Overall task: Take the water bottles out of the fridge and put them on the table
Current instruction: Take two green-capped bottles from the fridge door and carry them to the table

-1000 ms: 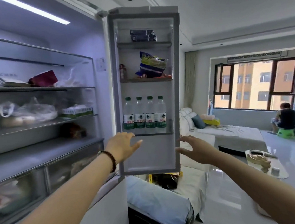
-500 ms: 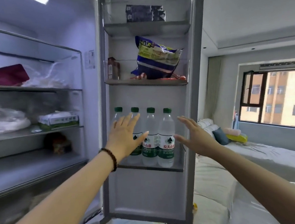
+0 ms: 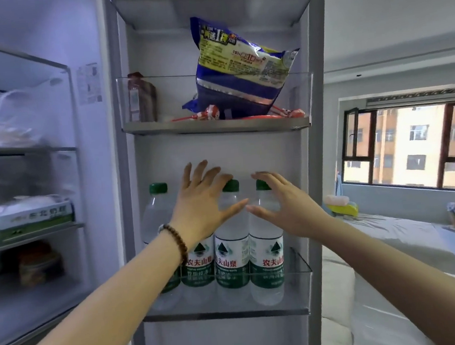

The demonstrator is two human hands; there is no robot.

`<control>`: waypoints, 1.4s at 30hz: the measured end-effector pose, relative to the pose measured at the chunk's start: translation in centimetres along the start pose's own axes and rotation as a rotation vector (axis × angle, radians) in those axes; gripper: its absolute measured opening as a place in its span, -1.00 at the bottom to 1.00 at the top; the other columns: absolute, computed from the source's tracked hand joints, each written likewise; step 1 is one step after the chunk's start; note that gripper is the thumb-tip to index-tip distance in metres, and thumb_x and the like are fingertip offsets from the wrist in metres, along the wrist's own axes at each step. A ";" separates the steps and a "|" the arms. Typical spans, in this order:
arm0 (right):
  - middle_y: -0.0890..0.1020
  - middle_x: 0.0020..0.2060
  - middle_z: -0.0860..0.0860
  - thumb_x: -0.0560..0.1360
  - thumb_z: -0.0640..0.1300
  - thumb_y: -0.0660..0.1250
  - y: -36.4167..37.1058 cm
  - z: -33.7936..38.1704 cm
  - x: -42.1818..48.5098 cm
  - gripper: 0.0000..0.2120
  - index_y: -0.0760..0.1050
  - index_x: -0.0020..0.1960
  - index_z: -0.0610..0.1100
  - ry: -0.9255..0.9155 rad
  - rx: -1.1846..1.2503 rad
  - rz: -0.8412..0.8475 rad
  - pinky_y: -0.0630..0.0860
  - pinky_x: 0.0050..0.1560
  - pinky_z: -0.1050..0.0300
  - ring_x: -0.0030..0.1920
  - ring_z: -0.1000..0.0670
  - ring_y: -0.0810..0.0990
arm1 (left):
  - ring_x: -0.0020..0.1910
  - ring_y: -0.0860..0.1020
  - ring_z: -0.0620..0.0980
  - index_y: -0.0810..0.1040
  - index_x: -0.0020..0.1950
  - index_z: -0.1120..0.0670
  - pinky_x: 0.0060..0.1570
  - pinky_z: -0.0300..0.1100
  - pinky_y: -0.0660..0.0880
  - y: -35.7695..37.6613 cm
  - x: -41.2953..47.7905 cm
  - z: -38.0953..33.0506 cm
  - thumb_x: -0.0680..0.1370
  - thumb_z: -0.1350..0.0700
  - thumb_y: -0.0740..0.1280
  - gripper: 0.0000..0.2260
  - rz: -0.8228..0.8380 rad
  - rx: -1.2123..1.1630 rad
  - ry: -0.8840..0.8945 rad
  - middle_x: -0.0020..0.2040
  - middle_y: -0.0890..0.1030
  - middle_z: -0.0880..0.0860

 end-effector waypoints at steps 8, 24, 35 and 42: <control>0.58 0.07 0.08 0.49 -0.06 0.34 0.8 -0.5 -0.7 -0.73 0.45 0.18 0.05 0.035 0.564 -0.148 0.49 0.18 0.19 0.08 0.17 0.57 | 0.08 0.52 -0.05 0.41 0.12 0.01 0.19 -0.12 0.43 0.0 -0.7 -0.2 0.44 -0.38 0.06 -0.47 -0.126 -0.608 0.067 0.03 0.57 -0.03; 0.64 -0.05 -0.11 0.46 -0.13 0.34 0.0 -0.5 -2.4 -0.80 0.52 0.09 -0.05 -0.092 1.146 -0.359 0.51 0.08 0.21 0.01 -0.03 0.62 | 0.01 0.60 0.03 0.51 0.06 0.10 0.11 -0.05 0.53 -3.3 -2.9 -5.3 0.40 -0.16 0.31 -0.61 -0.307 -1.089 -0.198 -0.05 0.62 0.11; 0.62 -0.05 -0.13 0.51 -0.07 0.32 -8.7 7.8 -3.6 -0.82 0.52 0.11 -0.02 -0.484 1.392 -0.317 0.51 0.11 -0.01 -0.03 -0.11 0.58 | -0.11 0.61 -0.11 0.53 0.03 0.16 -0.02 -0.27 0.51 -20.4 -10.4 -9.0 0.43 0.05 0.31 -0.75 -0.722 -0.899 -0.362 -0.16 0.63 0.00; 0.67 -0.14 0.05 0.45 -0.05 0.32 -9.0 23.0 -12.3 -0.79 0.55 0.06 -0.04 -0.515 1.765 0.103 0.47 -0.05 0.39 -0.14 0.19 0.61 | -0.16 0.60 -0.22 0.55 0.03 0.20 -0.11 -0.41 0.47 -32.3 -24.1 -11.5 0.50 0.25 0.33 -0.87 -0.740 -0.498 -0.652 -0.15 0.63 0.03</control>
Point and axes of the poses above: each hand's wrist, its own x-axis towards the middle knuckle, its own y-axis out of the palm, z = x × y, the point moved 3 cm from there along x, towards the middle knuckle
